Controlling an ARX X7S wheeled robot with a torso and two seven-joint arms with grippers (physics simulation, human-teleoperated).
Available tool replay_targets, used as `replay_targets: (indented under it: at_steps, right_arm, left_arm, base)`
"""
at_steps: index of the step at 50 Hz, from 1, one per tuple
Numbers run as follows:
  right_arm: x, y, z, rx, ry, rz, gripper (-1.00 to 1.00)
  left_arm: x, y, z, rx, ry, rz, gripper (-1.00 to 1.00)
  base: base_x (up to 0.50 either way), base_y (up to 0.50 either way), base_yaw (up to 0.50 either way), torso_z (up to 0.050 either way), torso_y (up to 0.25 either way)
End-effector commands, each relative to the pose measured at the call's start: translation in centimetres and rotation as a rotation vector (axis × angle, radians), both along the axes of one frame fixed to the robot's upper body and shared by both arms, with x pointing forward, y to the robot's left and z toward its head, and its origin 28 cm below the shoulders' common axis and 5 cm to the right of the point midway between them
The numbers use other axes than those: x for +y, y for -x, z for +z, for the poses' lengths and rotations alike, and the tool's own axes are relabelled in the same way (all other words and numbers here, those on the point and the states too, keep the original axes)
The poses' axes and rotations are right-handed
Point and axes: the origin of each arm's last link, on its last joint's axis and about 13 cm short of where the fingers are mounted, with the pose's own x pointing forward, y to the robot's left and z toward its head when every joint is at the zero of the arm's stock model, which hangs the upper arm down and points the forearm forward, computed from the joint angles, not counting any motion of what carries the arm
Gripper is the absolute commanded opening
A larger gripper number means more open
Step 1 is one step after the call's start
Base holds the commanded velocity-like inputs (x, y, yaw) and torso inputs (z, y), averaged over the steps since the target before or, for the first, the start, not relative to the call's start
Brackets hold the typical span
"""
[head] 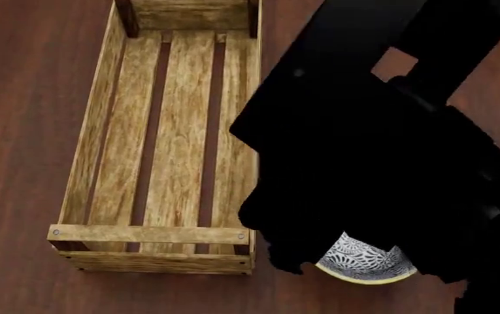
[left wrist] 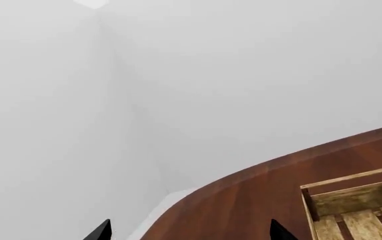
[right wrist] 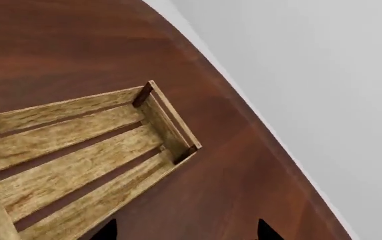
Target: Stack the left bowl on the right bowl and place them in the tray.
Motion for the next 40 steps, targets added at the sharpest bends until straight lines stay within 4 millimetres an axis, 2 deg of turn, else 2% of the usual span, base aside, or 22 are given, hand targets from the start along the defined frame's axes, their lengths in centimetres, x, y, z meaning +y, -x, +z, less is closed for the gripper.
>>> replay_targets:
  at_steps: [1,11,17,29,33,40]
  right_arm:
    - [-0.9,-0.8,0.8,0.130,0.205,0.042,1.00]
    - [-0.1,-2.3,-1.3,0.243,0.363,0.065,1.00]
    - [0.5,-2.5,-2.2,0.274,0.429,0.094,1.00]
    - [1.3,-4.2,-3.9,0.300,0.454,0.098,1.00]
    - [1.9,-5.1,-5.7,0.341,0.466,0.120,1.00]
    - [1.9,-4.9,-6.9,0.371,0.464,0.134,1.00]
  left_arm:
    - [0.1,0.0,0.0,-0.001,0.007,0.001,1.00]
    - [0.2,0.0,0.0,0.003,0.011,0.004,1.00]
    - [0.3,0.0,0.0,0.007,0.014,0.003,1.00]
    - [0.3,0.0,-0.1,0.017,0.018,-0.006,1.00]
    - [0.2,0.0,-0.1,0.020,0.019,-0.007,1.00]
    - [0.3,0.0,-0.1,0.020,0.018,-0.014,1.00]
  base:
    - [0.00,0.00,0.00,0.000,0.000]
    - [0.00,0.00,0.00,0.000,0.000]
    - [0.00,0.00,0.00,0.000,0.000]
    - [0.00,0.00,0.00,0.000,0.000]
    - [0.00,0.00,0.00,0.000,0.000]
    - [0.00,0.00,0.00,0.000,0.000]
